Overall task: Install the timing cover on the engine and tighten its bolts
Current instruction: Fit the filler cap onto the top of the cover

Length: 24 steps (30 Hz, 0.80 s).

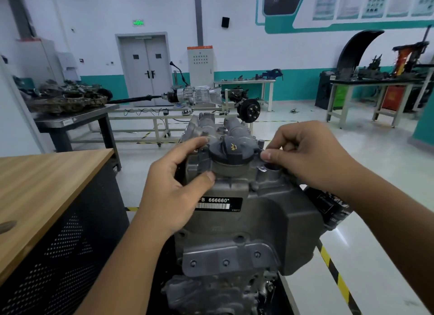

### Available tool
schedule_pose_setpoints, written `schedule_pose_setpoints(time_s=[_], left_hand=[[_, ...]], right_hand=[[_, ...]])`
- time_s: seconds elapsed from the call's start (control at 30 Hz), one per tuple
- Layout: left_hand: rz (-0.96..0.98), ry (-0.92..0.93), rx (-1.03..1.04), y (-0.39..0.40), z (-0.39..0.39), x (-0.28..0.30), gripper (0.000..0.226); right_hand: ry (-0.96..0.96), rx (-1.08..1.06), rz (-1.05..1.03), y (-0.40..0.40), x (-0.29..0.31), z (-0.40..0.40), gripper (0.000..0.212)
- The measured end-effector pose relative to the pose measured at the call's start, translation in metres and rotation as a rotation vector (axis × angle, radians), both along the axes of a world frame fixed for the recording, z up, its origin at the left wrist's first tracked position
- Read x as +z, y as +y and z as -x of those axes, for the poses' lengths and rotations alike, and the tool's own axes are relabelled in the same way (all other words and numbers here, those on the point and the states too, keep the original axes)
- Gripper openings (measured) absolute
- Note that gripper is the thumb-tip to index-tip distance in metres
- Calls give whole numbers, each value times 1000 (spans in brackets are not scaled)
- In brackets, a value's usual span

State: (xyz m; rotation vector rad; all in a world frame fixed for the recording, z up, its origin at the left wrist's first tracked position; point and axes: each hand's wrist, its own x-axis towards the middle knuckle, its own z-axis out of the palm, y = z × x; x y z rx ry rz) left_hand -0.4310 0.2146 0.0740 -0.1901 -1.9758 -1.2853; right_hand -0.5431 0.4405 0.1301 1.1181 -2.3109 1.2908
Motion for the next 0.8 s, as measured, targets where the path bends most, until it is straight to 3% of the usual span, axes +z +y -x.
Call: schedule_pose_setpoints(time_s=[0.27,0.5,0.73,0.8], left_hand=[[-27,137,-35,-1,7,-9,55],[-42,146,-28,0,8,-9,54],[-67,137,-46,1,9,-10,54],[-54,146,-42,0,10,-10,54]], right_hand=[[47,57,-10,-1,2,1,16],[186,-126,-233,-17,13,-1,24],[-163,-61,-149,-11,18,15,37],[-263,30,-122,-8,14,18,29]])
